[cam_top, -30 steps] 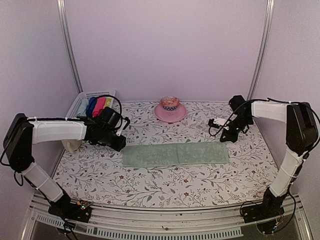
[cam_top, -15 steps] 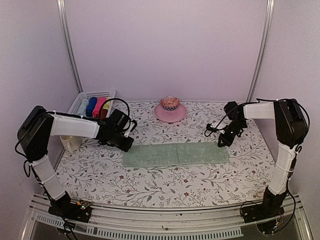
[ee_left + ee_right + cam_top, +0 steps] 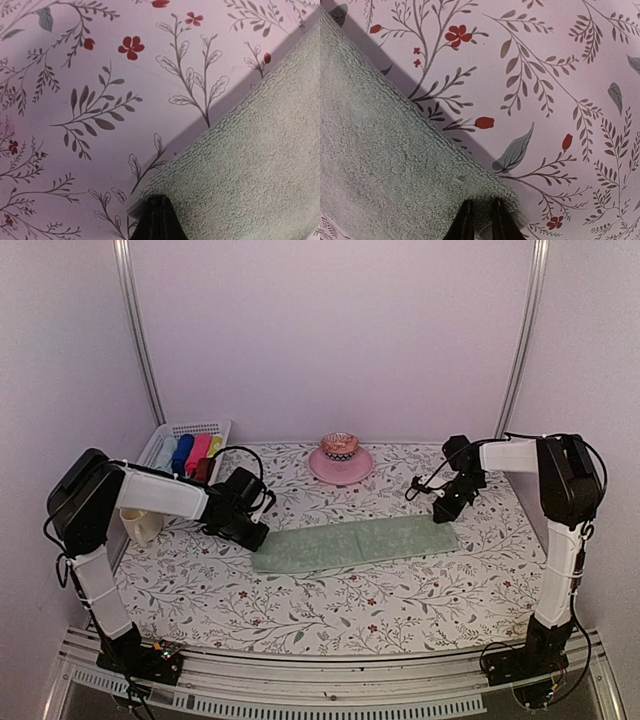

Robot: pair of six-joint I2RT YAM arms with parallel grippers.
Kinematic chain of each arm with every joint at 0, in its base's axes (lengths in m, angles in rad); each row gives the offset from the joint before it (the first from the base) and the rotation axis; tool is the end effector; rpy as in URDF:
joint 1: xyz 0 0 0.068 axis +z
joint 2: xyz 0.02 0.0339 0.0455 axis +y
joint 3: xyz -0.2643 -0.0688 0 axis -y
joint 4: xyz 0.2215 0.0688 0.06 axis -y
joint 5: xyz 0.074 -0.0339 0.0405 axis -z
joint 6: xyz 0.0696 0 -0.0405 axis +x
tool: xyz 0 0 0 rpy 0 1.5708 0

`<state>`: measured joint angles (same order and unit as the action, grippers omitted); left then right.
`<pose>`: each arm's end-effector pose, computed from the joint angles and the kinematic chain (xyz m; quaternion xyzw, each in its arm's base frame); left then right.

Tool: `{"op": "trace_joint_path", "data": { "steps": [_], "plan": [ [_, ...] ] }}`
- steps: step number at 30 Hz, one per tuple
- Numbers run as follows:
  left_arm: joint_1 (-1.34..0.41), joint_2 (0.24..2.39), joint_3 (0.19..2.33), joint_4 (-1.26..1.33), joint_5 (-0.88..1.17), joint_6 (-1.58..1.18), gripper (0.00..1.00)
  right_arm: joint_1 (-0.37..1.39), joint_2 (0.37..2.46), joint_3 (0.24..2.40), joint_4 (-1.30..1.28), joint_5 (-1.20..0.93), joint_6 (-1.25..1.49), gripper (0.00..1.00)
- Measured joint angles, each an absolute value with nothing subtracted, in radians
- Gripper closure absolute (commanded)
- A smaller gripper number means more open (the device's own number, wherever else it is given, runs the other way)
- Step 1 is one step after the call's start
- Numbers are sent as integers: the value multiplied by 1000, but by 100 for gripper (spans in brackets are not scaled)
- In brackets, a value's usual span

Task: Roll the towels
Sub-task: Smooth out the towel at the center of the board, then pick up the towel from the center of the board.

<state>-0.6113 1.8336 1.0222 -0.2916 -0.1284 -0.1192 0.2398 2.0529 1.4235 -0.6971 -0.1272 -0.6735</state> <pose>0.2911 -0.1931 0.1217 0.2220 0.9452 -0.0243 0.2383 0.3782 0.1016 0.1270 -0.4437 0.8856 0.0354 0.1323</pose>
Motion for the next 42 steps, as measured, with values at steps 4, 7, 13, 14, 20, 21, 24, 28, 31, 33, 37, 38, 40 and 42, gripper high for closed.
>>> {"op": "trace_joint_path", "data": {
  "steps": [4,7,13,14,20,21,24,28,31,33,37,38,40,42],
  "plan": [
    [-614,1835,1023,-291,-140,-110,62,239,2055,1431,-691,-101,-657,60],
    [-615,1834,1023,-289,-147,-115,38,236,2040,1430,-689,-91,-644,46],
    [-636,1801,1020,-292,-170,-125,17,170,1914,1397,-689,-181,-607,41],
    [-646,1789,1019,-292,-177,-126,9,150,1892,1389,-688,-205,-601,41],
    [-722,1705,996,-266,-249,-140,3,74,1852,1295,-680,-302,-567,37],
    [-732,1693,989,-261,-261,-141,3,72,1853,1269,-681,-316,-562,36],
    [-752,1669,967,-244,-287,-144,3,74,1860,1238,-693,-353,-555,33],
    [-768,1639,939,-231,-316,-147,3,78,1878,1238,-691,-408,-541,31],
    [-777,1617,920,-223,-338,-151,3,78,1897,1238,-690,-426,-533,30],
    [-784,1605,913,-222,-352,-152,3,78,1914,1238,-690,-430,-529,31],
    [-796,1584,905,-222,-379,-152,3,83,1938,1238,-686,-433,-519,31],
    [-797,1580,905,-221,-386,-152,3,86,1938,1238,-683,-432,-516,31],
    [-800,1576,905,-221,-400,-152,3,98,1939,1238,-678,-429,-514,32],
    [-801,1575,905,-222,-412,-152,3,121,1942,1238,-667,-424,-511,35]
  ]
}}
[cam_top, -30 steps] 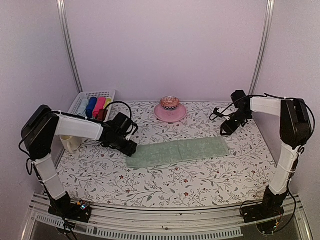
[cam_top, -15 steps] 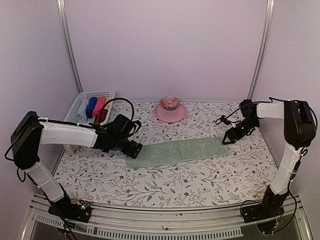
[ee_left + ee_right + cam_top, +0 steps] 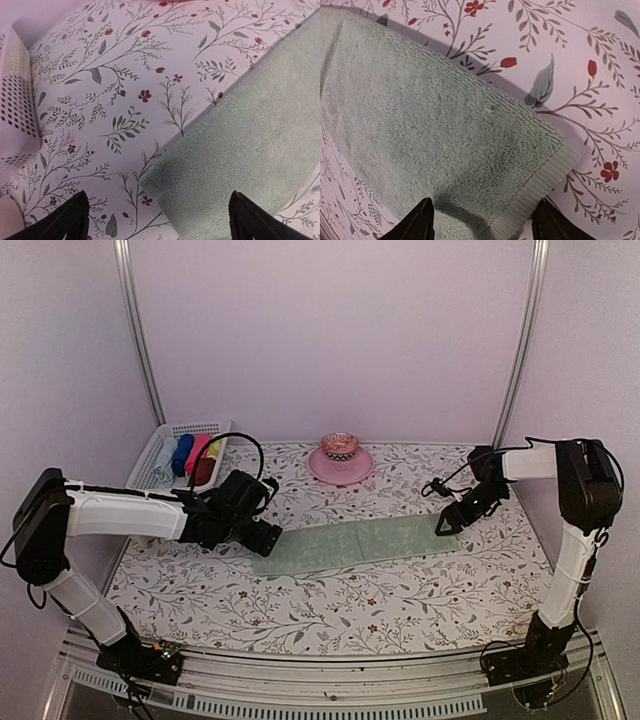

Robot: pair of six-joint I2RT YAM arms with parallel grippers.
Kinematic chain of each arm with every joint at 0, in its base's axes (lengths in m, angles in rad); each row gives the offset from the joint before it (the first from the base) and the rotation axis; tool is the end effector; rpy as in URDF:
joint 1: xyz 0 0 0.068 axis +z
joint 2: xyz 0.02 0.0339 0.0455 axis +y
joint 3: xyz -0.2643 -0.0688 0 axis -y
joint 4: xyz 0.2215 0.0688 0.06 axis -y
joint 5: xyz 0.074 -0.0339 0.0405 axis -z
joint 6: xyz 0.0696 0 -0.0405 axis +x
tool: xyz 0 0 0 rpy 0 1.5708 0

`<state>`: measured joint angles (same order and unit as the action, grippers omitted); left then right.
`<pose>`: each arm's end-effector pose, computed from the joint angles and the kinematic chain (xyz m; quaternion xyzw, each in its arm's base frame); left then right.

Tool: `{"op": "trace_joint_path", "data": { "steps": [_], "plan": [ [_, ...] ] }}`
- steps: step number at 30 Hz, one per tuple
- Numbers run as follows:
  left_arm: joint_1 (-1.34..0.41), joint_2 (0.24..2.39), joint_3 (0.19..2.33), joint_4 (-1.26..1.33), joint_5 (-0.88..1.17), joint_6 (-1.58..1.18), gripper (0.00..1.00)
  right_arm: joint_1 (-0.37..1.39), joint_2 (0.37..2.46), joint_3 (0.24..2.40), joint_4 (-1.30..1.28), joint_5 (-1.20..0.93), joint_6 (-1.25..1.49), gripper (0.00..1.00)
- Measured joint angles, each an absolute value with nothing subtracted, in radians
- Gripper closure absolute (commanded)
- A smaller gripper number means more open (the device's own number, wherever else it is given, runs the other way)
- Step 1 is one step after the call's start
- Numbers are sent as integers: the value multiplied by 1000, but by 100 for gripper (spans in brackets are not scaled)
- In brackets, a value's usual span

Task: Roll the towels
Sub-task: Pick up the towel from the center of the board, then fold the towel at the center of the board.

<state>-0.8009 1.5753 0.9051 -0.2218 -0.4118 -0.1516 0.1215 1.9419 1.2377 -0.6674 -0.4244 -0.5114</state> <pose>0.2417 -0.2093 0.1800 0.2299 0.8965 0.0219 0.3780 0.3446 0.0710 0.1274 -0.3226 0.9179 0.1868 0.1360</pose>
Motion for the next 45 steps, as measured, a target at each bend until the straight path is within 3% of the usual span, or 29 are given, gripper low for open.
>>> {"op": "trace_joint_path", "data": {
  "steps": [4,12,20,32,45],
  "plan": [
    [-803,1571,902,-222,-431,-152,3,164,1950,1238,-638,-405,-504,51],
    [-807,1547,898,-222,-461,-151,3,176,1965,1241,-591,-348,-474,96],
    [-814,1538,896,-225,-481,-151,3,144,1969,1260,-626,-350,-470,98],
    [-817,1510,877,-230,-480,-159,3,-138,1945,1503,-854,-406,-590,98],
    [-818,1510,868,-245,-479,-189,3,236,1911,1614,-1039,-575,-659,98]
  ]
}}
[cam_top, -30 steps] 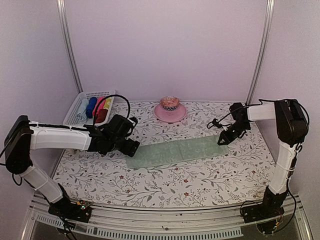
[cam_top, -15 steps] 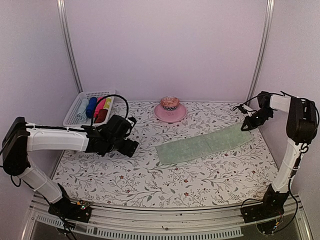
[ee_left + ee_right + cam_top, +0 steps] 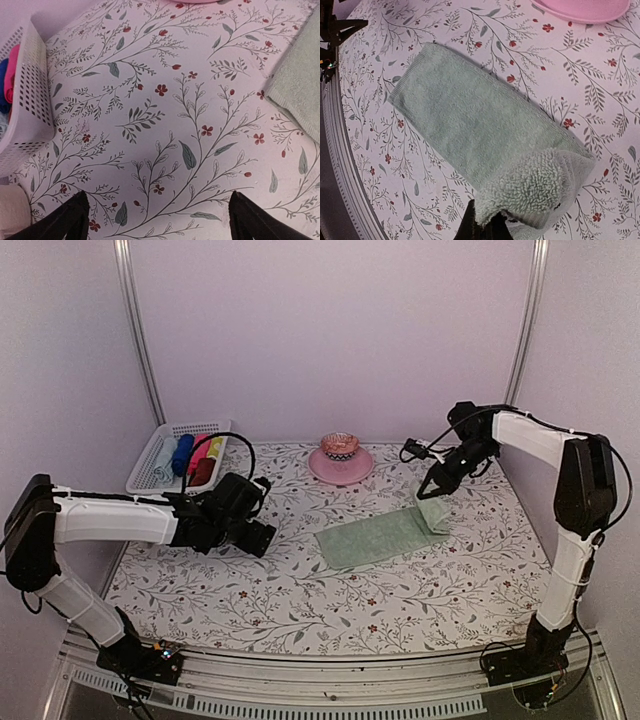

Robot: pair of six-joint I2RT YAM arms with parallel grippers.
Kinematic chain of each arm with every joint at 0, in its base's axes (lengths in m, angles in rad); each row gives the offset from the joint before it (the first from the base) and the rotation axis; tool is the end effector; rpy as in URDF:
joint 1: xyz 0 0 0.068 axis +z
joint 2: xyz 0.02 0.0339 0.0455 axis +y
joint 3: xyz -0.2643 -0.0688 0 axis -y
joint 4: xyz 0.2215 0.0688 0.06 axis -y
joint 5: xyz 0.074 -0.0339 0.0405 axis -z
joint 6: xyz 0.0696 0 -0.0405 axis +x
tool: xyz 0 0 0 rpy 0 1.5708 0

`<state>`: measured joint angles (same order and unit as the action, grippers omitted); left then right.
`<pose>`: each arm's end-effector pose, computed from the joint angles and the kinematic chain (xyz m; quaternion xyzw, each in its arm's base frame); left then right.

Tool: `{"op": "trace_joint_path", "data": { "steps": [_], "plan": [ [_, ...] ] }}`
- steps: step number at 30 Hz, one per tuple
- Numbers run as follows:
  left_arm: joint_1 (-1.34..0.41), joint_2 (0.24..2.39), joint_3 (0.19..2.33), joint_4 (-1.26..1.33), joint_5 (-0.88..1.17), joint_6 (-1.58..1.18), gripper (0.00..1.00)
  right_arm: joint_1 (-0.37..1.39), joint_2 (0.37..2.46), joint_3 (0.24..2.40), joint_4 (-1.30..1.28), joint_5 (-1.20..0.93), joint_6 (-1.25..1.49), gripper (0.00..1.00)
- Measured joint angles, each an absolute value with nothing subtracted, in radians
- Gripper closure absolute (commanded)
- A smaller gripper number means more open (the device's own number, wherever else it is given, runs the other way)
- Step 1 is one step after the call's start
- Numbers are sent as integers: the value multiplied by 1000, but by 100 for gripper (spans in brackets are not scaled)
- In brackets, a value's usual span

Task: Roll the towels
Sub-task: Fold the towel at the center of the board.

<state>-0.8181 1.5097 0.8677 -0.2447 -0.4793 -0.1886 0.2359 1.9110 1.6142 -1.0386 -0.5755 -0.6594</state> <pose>0.2305 -0.1992 0.1875 0.2076 0.8948 0.0387 0.3933 0.3494 0.1229 0.2265 -0.4422 0.8440 0.2519 0.1693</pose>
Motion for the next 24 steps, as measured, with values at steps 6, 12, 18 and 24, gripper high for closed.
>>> {"op": "trace_joint_path", "data": {
  "steps": [6,12,18,24],
  "plan": [
    [-818,1510,865,-252,-480,-199,3,334,1993,1717,-1078,-620,-669,98],
    [-819,1517,857,-254,-483,-204,3,414,2051,1763,-1101,-647,-670,98],
    [-820,1534,857,-253,-483,-204,3,461,2098,1784,-1107,-669,-666,97],
    [-820,1547,857,-252,-482,-208,3,472,2133,1847,-1107,-688,-654,97]
  ]
}}
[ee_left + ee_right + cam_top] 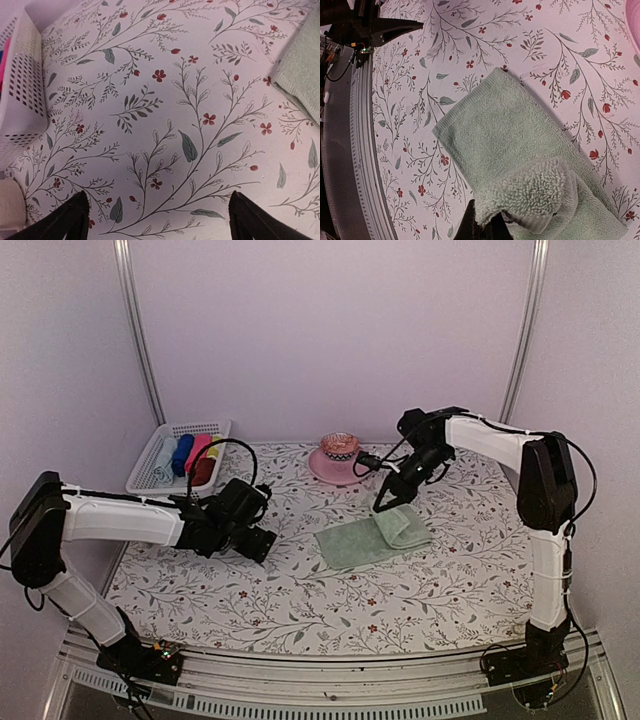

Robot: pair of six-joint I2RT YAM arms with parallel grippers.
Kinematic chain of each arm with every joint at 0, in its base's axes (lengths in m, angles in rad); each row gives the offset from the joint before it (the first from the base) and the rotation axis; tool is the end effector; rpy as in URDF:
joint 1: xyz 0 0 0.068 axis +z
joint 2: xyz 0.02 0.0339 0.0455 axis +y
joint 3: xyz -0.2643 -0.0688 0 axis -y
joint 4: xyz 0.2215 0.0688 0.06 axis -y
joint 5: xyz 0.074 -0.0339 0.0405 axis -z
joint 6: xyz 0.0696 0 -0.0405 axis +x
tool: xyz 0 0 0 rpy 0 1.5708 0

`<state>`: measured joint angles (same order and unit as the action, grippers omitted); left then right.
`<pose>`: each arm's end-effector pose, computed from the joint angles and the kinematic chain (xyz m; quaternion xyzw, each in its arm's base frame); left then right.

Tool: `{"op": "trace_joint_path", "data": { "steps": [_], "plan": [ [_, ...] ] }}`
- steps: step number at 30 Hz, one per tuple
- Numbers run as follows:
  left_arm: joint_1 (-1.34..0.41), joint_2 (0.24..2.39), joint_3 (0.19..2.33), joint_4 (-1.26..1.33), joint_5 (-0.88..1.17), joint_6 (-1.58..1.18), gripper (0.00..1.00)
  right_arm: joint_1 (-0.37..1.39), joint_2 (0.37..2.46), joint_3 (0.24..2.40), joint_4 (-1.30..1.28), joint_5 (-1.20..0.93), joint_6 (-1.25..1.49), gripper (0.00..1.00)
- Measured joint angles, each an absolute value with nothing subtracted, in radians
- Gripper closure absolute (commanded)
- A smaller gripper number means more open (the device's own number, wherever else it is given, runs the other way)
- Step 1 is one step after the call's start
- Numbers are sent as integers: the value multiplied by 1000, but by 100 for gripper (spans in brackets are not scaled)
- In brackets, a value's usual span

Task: Roll the towels
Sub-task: Fold the towel at the center of the board.

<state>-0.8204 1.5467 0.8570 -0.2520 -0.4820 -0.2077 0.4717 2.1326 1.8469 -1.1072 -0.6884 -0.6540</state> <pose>0.2299 -0.1993 0.1734 0.2081 0.9027 0.0499 0.3732 0.3477 0.2270 0.2066 -0.5257 0.7770 0.3271 0.1139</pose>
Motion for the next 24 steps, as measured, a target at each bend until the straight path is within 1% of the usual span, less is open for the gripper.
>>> {"op": "trace_joint_path", "data": {
  "steps": [7,24],
  "plan": [
    [-822,1559,857,-251,-480,-211,3,478,2167,1885,-1108,-720,-644,97],
    [-825,1586,857,-248,-475,-212,3,530,2244,1886,-1110,-754,-650,96]
  ]
}}
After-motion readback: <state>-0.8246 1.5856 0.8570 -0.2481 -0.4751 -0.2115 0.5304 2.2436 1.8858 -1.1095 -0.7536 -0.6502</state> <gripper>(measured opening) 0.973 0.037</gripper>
